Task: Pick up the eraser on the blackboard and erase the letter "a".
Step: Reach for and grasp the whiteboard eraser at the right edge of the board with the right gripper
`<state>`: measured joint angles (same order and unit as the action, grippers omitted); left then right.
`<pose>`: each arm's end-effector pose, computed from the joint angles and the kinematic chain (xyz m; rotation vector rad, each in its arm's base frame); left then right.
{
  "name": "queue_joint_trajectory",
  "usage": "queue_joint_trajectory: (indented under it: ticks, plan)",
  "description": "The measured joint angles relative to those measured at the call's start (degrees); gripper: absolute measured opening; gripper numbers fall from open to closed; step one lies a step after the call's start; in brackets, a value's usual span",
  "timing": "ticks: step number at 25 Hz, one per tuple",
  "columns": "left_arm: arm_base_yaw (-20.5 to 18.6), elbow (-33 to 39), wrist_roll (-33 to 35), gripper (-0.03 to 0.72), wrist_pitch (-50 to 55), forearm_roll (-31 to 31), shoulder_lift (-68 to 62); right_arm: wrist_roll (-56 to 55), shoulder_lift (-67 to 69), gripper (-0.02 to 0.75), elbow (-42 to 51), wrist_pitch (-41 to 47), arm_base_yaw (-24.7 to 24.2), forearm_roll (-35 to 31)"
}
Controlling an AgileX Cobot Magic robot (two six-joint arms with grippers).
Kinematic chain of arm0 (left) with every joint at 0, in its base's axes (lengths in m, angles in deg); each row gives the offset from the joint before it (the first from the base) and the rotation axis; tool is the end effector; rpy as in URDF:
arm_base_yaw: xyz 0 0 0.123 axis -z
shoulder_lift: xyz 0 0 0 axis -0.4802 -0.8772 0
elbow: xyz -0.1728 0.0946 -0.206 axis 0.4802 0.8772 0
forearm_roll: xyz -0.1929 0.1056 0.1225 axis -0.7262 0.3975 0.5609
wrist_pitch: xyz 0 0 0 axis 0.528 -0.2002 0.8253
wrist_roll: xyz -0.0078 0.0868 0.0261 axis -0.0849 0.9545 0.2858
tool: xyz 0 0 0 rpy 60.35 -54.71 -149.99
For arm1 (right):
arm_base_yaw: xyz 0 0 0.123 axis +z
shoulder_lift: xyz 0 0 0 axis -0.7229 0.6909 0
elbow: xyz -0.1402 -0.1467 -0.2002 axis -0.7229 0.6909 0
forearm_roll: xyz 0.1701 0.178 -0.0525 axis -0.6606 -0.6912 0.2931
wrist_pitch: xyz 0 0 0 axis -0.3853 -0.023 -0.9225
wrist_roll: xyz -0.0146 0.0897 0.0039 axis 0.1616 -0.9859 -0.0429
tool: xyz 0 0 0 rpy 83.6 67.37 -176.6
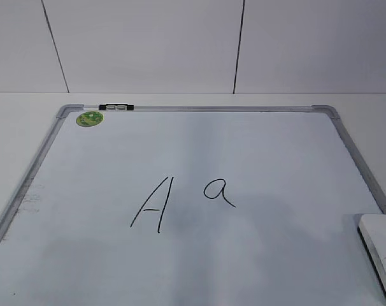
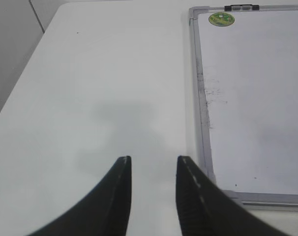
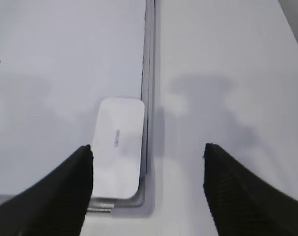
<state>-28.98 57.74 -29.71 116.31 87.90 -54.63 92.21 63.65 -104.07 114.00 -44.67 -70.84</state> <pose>-0.0062 0.0034 0.2759 -0.0418 2.0894 0.0332 0.0267 -0.0046 0.2838 -0.0806 2.1764 -0.0906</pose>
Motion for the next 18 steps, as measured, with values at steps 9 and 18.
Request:
queue_joint_trajectory:
  ticks: [9, 18]
  plan:
    - [0.00, 0.00, 0.00, 0.235, 0.00, 0.00, 0.00, -1.75, 2.62, 0.559, -0.10, -9.15, 0.00, -0.64]
    - [0.00, 0.00, 0.00, 0.235, 0.00, 0.00, 0.00, -2.28, 13.14, 0.559, -5.07, -9.19, 0.00, -2.72]
